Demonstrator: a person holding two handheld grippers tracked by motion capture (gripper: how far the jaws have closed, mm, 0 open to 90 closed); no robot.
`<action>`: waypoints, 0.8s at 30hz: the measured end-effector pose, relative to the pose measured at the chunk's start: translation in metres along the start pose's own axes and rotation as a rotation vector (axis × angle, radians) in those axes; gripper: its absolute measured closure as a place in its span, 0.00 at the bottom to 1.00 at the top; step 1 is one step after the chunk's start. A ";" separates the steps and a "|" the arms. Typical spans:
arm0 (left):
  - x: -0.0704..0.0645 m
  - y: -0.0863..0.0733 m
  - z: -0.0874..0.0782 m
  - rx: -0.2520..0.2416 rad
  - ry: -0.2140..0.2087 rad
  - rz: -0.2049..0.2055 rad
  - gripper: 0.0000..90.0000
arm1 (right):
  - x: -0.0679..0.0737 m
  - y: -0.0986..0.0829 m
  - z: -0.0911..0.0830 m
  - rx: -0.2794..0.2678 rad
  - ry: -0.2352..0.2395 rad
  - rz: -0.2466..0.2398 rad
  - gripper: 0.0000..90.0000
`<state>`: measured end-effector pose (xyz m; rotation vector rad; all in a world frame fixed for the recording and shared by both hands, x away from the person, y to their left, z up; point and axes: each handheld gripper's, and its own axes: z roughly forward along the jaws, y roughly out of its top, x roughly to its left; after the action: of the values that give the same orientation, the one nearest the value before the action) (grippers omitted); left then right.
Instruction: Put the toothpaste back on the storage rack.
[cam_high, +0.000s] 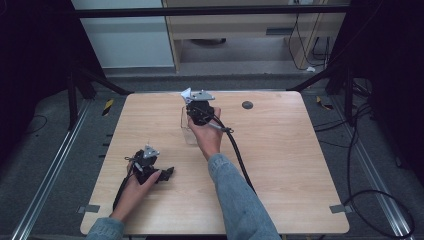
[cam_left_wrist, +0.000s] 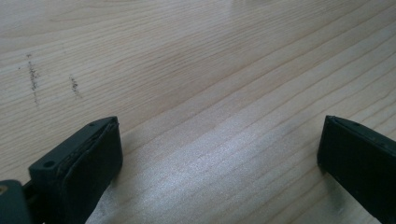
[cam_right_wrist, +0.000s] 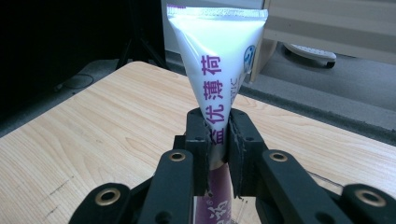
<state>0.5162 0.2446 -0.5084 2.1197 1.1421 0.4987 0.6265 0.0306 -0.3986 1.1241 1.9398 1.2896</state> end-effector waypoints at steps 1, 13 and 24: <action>0.000 0.000 0.000 0.000 0.000 0.000 0.00 | 0.000 0.000 0.000 0.000 0.000 0.001 0.89; 0.000 0.000 0.000 0.000 0.000 0.000 0.00 | 0.003 -0.001 0.002 0.001 0.007 0.000 0.89; 0.000 0.000 0.000 0.000 0.000 0.000 0.00 | 0.005 -0.003 0.007 0.007 0.010 0.001 0.89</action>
<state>0.5163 0.2446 -0.5084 2.1199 1.1419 0.4988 0.6283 0.0379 -0.4041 1.1244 1.9532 1.2922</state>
